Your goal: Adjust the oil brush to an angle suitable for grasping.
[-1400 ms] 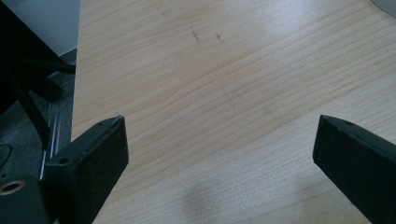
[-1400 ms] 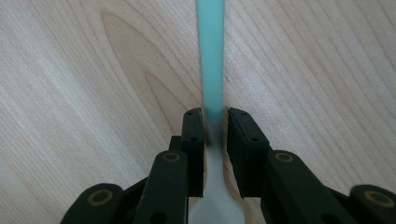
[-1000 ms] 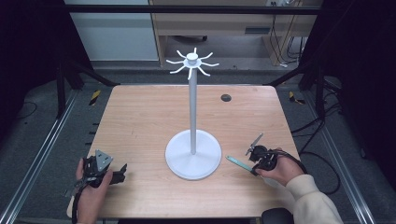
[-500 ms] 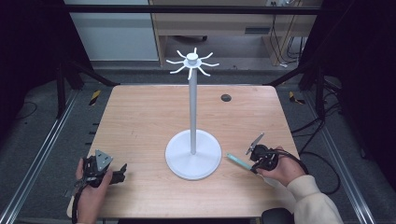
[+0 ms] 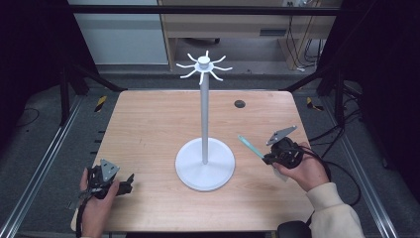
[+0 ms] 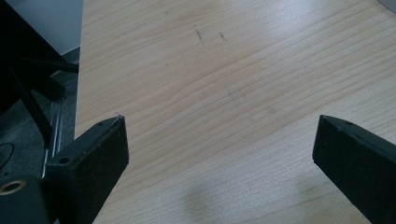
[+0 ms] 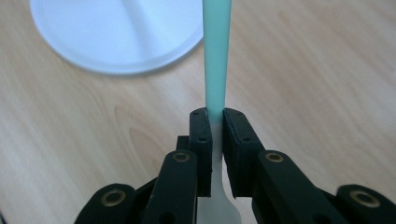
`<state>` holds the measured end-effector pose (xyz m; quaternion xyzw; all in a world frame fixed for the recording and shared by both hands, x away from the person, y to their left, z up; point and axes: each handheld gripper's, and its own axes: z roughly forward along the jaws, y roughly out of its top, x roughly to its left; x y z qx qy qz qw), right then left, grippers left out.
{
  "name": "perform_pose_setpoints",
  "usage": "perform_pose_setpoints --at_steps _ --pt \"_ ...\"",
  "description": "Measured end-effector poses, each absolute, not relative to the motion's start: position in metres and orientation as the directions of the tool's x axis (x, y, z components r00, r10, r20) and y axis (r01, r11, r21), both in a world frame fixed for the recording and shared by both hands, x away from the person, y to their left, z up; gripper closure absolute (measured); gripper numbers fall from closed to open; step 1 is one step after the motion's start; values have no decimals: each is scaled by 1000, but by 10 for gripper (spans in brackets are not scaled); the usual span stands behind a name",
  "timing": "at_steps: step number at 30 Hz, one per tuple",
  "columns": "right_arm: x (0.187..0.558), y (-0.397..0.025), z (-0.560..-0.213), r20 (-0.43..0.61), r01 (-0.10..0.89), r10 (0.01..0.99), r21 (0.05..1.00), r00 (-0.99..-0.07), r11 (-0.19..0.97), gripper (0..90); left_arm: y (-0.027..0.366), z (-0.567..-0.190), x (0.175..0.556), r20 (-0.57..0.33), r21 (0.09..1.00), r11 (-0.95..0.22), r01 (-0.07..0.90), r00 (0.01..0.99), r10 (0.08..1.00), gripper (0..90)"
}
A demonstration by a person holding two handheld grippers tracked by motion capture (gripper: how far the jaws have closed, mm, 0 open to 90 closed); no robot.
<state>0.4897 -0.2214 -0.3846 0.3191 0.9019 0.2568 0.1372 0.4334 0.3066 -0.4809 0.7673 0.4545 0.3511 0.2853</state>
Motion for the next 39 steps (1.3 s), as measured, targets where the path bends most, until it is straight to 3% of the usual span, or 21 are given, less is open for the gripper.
perform_pose_setpoints --at_steps 17,29,39 --pt "499 -223 -348 -1 436 748 812 -663 388 826 307 -482 428 260 775 -407 484 342 903 30" --pt "496 -208 -338 -3 379 751 862 -660 337 826 304 -479 429 255 787 -403 467 348 902 31" --pt "494 -207 -301 -7 307 753 911 -658 276 826 303 -487 435 250 768 -411 491 361 898 30"
